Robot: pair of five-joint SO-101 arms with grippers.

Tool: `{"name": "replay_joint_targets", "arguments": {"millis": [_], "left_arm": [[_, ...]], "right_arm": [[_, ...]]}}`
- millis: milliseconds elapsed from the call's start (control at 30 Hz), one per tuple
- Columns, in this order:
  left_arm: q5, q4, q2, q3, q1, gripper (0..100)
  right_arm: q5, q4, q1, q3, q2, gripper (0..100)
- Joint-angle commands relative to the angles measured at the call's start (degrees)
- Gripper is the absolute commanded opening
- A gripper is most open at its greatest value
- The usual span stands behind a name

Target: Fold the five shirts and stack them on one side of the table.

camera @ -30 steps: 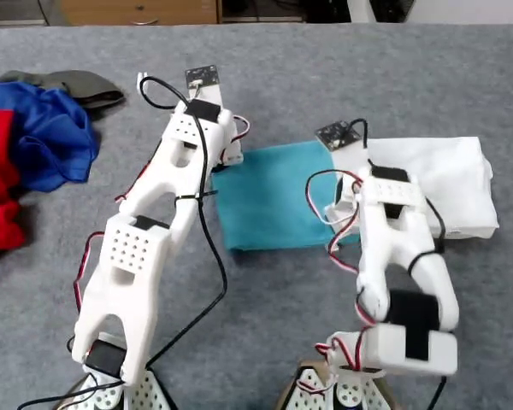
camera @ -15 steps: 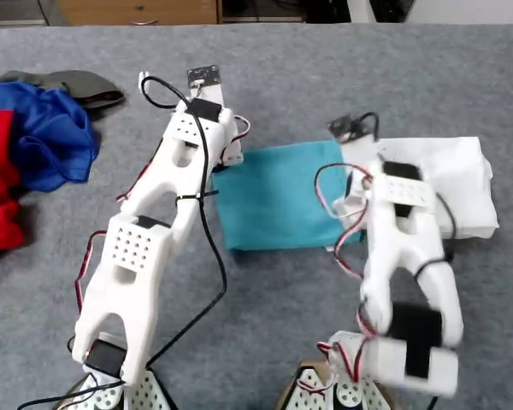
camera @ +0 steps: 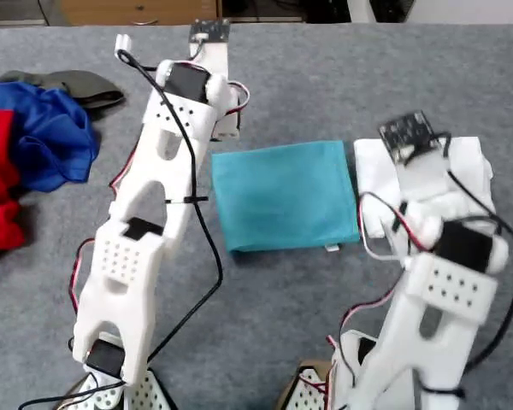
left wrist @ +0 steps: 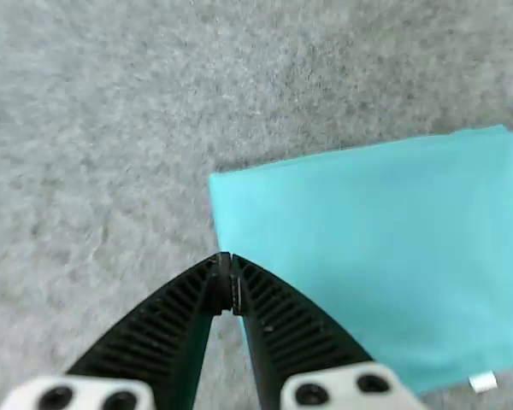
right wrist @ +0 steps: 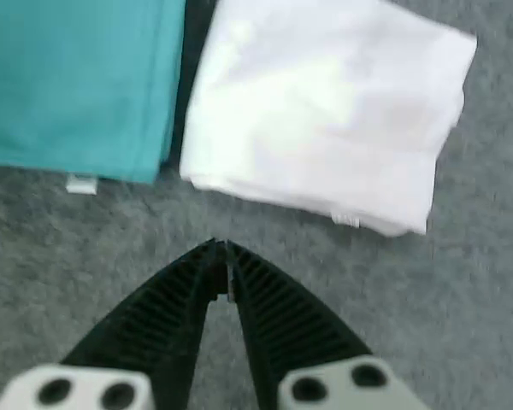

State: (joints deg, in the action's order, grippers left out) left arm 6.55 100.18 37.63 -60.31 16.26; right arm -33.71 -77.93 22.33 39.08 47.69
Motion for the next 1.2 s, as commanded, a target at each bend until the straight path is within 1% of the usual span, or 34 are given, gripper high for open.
{"name": "replay_joint_targets", "arguments": {"millis": [0, 100, 167, 200, 267, 367, 433, 500, 600, 700, 800, 933, 1033, 1167], "left_arm": [[-0.4, 0.5, -13.8, 16.3, -0.5, 2], [-1.7, -1.7, -25.6, 32.0, -2.4, 2], [-3.0, -6.6, -34.9, 44.5, -4.7, 2], [-4.2, -10.0, -39.8, 51.7, -5.6, 2], [-7.2, -18.3, -49.5, 66.8, -7.9, 2], [-8.1, -32.1, -61.8, 88.9, -13.5, 2], [-8.2, -40.2, -68.6, 100.3, -17.6, 2], [-8.2, -45.3, -73.5, 108.6, -21.1, 2], [-8.1, -49.4, -76.4, 115.9, -24.5, 2], [-8.1, -49.9, -76.4, 119.4, -27.0, 2], [-8.3, -50.3, -76.4, 122.5, -28.0, 2], [-8.4, -56.1, -77.0, 128.8, -28.1, 2], [-8.2, -58.0, -76.9, 129.2, -28.2, 2], [-8.1, -58.1, -76.6, 129.2, -28.1, 2]], "right_arm": [[-1.3, -0.6, 6.4, 4.6, 6.5, 0.4], [-1.1, -4.8, 8.0, 8.6, 11.1, 0.5], [-0.3, -8.0, 7.9, 10.6, 13.8, 0.5], [1.8, -9.1, 7.8, 11.4, 14.7, 0.5], [9.3, -9.8, 5.1, 12.9, 15.5, 1.3], [22.1, -8.3, -0.8, 12.5, 14.5, 8.0], [30.4, -6.4, -5.1, 11.1, 13.1, 13.4], [37.6, -4.1, -10.0, 10.0, 10.4, 15.3], [45.9, -0.7, -17.5, 9.4, 4.9, 15.5], [54.0, 2.1, -21.7, 8.4, -1.1, 15.7], [56.8, 2.8, -23.0, 7.0, -4.5, 20.3], [64.4, 5.0, -24.7, 7.6, -6.3, 26.0], [66.2, 8.3, -24.8, 9.7, -8.3, 27.1], [71.5, 16.7, -25.7, 13.8, -12.0, 26.9]]}}
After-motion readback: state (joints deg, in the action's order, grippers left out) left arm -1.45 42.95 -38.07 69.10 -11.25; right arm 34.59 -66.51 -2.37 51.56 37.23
